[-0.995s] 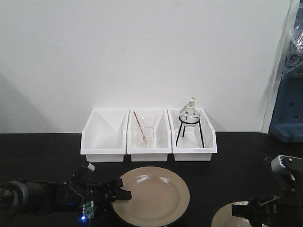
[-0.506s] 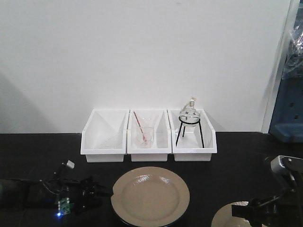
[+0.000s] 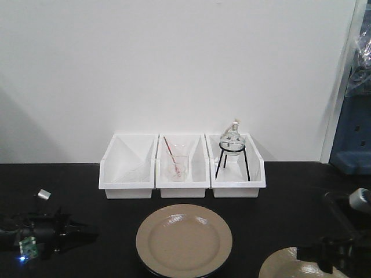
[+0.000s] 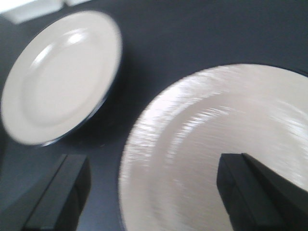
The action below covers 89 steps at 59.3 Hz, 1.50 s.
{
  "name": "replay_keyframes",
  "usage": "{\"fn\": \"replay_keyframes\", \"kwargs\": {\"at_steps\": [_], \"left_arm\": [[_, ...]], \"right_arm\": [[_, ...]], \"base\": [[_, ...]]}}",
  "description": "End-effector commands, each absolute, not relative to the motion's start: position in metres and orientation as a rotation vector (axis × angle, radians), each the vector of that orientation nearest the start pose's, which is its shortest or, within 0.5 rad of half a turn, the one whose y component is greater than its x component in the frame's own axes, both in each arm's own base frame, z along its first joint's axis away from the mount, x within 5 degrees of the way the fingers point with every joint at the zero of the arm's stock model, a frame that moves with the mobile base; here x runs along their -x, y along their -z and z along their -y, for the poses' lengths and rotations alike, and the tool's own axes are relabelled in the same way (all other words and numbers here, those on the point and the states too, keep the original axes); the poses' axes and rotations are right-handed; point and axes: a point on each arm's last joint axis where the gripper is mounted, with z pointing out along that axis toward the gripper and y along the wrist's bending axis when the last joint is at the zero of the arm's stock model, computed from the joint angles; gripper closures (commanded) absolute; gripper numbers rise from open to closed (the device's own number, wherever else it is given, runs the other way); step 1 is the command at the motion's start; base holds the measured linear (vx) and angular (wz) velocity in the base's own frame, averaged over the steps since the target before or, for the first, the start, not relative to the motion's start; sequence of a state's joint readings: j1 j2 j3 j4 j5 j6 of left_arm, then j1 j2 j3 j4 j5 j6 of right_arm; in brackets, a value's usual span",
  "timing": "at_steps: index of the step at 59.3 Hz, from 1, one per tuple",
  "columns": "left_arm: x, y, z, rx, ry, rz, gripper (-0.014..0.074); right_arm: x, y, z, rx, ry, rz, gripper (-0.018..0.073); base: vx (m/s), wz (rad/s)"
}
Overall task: Arrange circular plates on left workspace
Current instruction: 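Open the left gripper and withdraw it from the plate, then grasp the rim of the other beige plate with the right gripper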
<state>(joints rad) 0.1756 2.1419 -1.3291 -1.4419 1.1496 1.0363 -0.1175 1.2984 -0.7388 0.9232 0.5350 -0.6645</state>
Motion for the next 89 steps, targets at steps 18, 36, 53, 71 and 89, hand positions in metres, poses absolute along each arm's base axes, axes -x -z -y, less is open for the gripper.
{"fn": "replay_keyframes", "kwargs": {"at_steps": [18,36,53,71,89], "left_arm": [[-0.373,-0.278,0.008,-0.429,1.144,-2.216,0.0597],[-0.333,-0.328,0.008,-0.504,0.889,-2.239,0.0597],[-0.285,-0.312,0.009,-0.374,0.711,-2.233,0.0597],[-0.258,-0.277,0.012,-0.357,0.717,-2.322,0.0597],[-0.253,-0.27,0.013,-0.366,0.742,-2.341,0.0597]], "right_arm": [[-0.233,-0.264,0.1,-0.705,-0.526,-2.158,-0.002],[-0.253,-0.22,0.124,-0.655,-0.678,-2.257,-0.002],[-0.264,-0.184,0.129,-0.622,-0.769,-2.37,-0.002],[-0.277,-0.16,0.122,-0.633,-0.903,-2.36,-0.002],[-0.292,-0.143,0.095,-0.541,-0.976,-2.414,0.0036]], "base": [[0.0,0.0],[0.0,0.0],[0.0,0.0],[0.0,0.0],[0.0,0.0]]}}
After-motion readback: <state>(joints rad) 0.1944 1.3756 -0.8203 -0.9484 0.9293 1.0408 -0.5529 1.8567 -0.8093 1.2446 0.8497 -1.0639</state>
